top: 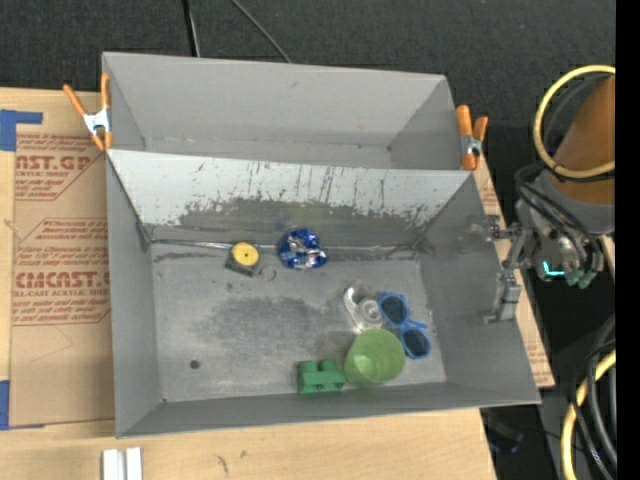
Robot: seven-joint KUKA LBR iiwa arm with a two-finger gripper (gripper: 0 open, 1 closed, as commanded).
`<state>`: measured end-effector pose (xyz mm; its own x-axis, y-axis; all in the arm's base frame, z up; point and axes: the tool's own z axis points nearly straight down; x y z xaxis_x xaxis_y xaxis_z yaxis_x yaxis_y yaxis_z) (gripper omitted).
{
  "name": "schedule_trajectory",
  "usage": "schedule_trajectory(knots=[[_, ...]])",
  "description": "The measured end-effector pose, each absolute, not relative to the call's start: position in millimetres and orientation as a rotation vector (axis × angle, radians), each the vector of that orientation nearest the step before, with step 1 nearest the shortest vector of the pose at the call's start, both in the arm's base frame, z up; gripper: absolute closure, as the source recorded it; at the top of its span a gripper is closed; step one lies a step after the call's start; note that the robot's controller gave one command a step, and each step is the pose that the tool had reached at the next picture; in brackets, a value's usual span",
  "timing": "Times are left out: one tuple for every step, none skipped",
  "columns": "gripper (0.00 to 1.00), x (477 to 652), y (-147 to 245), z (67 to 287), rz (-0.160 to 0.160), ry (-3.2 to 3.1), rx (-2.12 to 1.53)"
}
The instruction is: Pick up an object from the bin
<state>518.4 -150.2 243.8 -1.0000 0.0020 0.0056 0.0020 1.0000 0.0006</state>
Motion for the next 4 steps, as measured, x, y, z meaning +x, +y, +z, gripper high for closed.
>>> schedule_trajectory(knots=[[0.0,501.5,-113,66,-0.003,-3.107,-0.42],[0.0,506.4,-96,100,-0.001,-3.052,-0.75],[0.0,518.1,-93,108,-0.001,-2.964,-1.041],[0.0,516.9,-89,68,0.001,-2.805,-1.407]])
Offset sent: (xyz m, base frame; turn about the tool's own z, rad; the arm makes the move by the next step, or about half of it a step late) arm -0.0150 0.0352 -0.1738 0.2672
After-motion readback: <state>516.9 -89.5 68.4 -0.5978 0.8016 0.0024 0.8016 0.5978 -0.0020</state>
